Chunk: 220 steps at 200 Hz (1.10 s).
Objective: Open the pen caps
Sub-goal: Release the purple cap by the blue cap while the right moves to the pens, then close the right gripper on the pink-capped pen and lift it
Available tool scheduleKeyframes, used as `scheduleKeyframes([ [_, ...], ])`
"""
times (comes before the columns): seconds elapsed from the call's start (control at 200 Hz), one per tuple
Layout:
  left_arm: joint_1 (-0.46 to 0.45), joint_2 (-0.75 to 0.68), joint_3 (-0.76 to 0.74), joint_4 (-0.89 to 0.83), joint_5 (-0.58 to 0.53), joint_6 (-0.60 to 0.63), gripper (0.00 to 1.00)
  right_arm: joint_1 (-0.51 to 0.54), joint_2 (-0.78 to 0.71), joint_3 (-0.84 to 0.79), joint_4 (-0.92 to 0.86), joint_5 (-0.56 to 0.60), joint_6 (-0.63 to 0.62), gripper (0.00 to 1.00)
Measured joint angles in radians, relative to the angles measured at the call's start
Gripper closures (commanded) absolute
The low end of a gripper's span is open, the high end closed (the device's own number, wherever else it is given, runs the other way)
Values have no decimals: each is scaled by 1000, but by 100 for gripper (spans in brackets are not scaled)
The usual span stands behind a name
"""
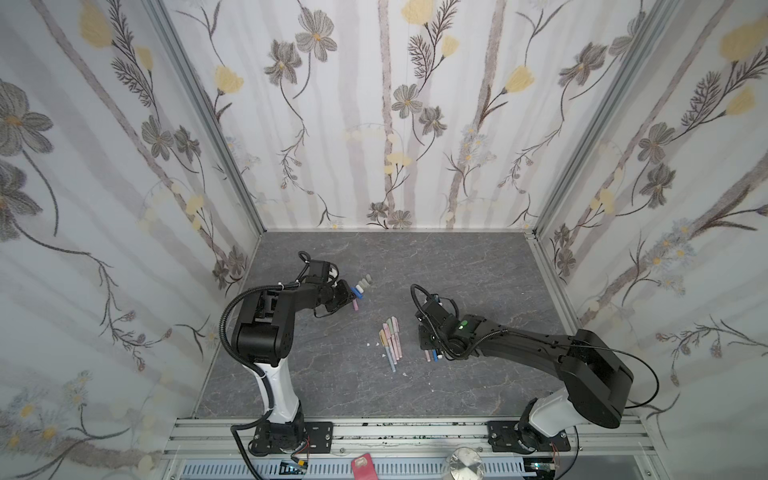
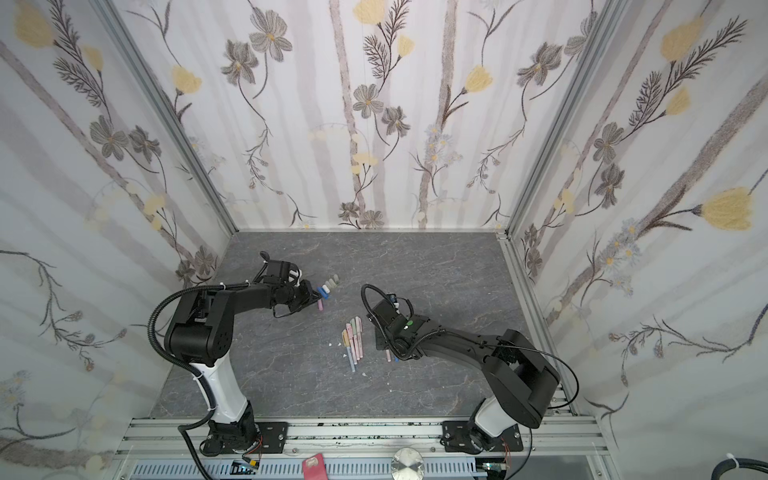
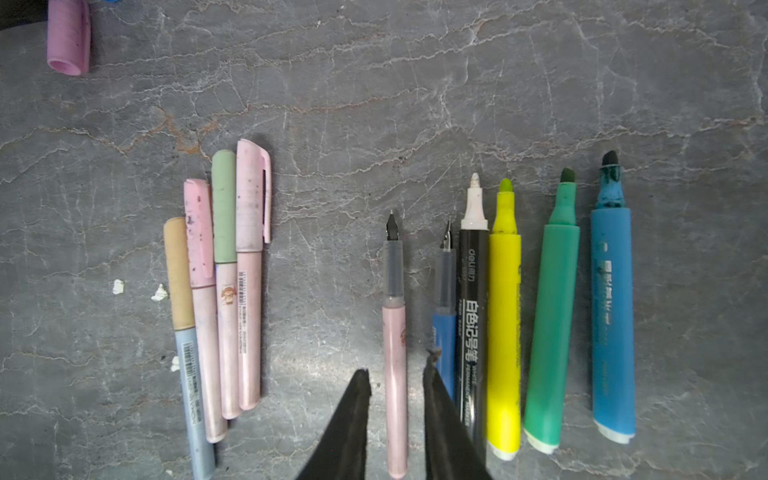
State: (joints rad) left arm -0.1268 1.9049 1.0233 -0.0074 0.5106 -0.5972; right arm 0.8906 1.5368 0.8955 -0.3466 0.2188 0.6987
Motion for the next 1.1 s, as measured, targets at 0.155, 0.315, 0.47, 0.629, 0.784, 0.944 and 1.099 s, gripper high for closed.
scheduleKeyframes([
  [0.155, 6, -5, 0, 2, -26, -13, 91, 0, -5, -3, 10, -9, 0, 75],
  [0.315, 12, -14, 5, -9, -66, -31, 84, 6, 10, 18, 25, -38, -10, 74],
  [0.47, 17, -39, 9, -24, -73, -38, 71, 18, 81, 80, 31, -60, -31, 72],
  [0.629, 20, -89, 9, -28, -67, -39, 66, 29, 168, 147, 21, -69, -46, 70],
  [0.784, 24, -155, 9, -49, -51, -42, 64, 37, 209, 179, 19, -76, -53, 68],
  [0.944, 29, -233, 34, -89, -43, -40, 63, 47, 239, 210, 14, -82, -53, 66],
  [1.099, 46, -293, 44, -126, -43, -34, 62, 58, 267, 227, 16, -83, -53, 66],
])
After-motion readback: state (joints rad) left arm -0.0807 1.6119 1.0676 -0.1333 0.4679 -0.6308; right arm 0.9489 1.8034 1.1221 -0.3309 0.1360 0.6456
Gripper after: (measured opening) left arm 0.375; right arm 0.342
